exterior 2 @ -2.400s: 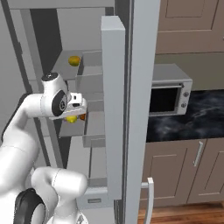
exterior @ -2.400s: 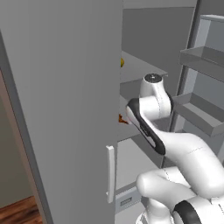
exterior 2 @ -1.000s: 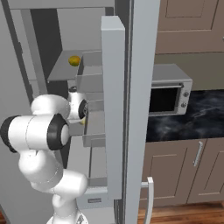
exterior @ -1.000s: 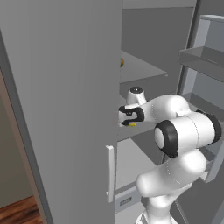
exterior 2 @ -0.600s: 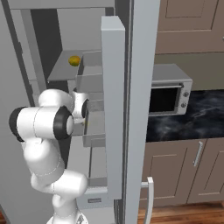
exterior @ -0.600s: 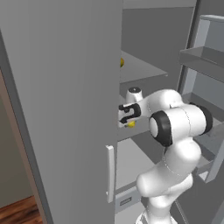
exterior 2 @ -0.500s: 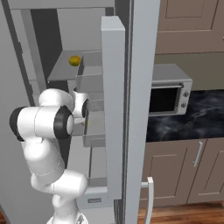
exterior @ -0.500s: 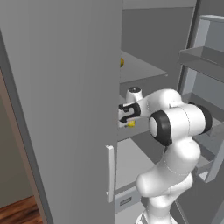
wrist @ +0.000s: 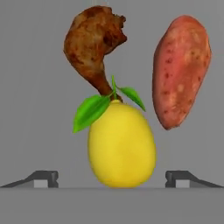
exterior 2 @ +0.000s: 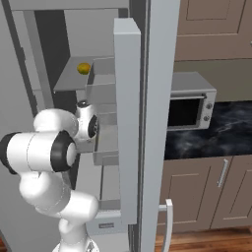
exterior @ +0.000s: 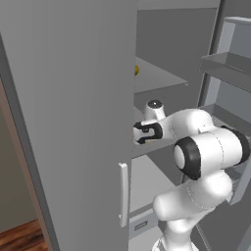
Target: Take the orange and lemon from the highest rack and move them to the second highest rack where the sweet potato and chicken drumstick are located, to maximize freezer space. Close the freezer door after rearranging.
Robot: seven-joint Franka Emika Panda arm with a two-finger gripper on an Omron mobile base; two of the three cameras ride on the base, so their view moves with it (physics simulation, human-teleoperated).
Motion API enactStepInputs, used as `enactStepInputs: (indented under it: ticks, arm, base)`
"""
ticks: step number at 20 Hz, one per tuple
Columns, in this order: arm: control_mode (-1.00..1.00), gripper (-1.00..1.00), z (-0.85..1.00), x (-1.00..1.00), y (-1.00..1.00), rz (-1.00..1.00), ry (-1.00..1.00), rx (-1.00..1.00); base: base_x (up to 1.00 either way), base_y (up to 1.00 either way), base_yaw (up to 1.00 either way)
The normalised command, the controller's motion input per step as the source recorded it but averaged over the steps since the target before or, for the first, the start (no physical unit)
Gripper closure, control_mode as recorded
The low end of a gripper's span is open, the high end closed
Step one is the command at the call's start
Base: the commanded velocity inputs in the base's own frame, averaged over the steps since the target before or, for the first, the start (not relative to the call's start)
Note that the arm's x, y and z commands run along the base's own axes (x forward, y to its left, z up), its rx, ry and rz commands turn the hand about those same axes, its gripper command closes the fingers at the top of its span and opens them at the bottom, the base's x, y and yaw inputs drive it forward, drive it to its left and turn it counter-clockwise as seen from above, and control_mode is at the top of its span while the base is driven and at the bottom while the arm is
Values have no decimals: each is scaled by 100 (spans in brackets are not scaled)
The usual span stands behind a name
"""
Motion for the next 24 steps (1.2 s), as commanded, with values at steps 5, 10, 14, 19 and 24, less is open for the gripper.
enactStepInputs:
  ticks: [5,10,14,19,24]
  arm:
    - [-100,-100,4,-85,0,0,-49,7]
    - [-100,-100,50,-79,3,0,-35,15]
    - [-100,-100,94,-54,5,-4,-19,17]
    - [-100,-100,100,-51,6,-9,-5,20]
    - [-100,-100,95,-68,1,-20,0,22]
  base:
    - [0,0,0]
    - [0,0,0]
    - [0,0,0]
    - [0,0,0]
    - [0,0,0]
